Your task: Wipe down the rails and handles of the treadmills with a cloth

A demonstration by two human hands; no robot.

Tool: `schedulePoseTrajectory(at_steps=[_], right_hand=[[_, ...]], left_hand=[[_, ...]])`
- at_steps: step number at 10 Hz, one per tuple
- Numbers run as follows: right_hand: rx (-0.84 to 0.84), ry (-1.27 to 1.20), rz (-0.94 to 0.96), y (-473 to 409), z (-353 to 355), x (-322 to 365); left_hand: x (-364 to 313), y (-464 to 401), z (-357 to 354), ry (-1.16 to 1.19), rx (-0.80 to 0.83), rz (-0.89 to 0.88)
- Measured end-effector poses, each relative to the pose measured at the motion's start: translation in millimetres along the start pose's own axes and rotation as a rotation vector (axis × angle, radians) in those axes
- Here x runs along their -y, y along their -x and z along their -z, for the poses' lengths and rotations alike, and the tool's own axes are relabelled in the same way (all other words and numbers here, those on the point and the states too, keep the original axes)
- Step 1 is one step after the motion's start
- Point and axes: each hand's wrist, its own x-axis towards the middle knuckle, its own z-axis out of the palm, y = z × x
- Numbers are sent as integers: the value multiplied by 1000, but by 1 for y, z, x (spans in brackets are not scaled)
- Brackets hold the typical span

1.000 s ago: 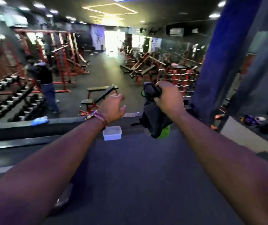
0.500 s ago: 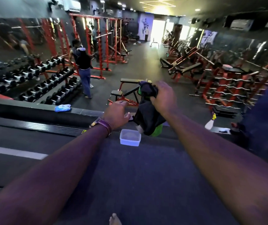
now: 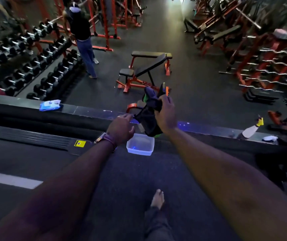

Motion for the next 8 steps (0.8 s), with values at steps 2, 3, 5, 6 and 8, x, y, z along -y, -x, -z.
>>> schedulePoseTrajectory(at_steps=[2, 3, 5, 6, 8], right_hand=[[94, -10, -58, -109, -110, -85], [144, -25, -91, -139, -166, -127], [266, -19, -196, -169, -288, -217], [364, 11, -260, -166, -347, -265], [511, -76, -192, -134, -355, -282]], left_hand=[[36, -121, -74, 21, 28, 116], [56, -156, -118, 62, 37, 153], [106, -205, -225, 153, 37, 244], [143, -210, -284, 183, 79, 283], [165, -189, -303, 184, 211, 376]])
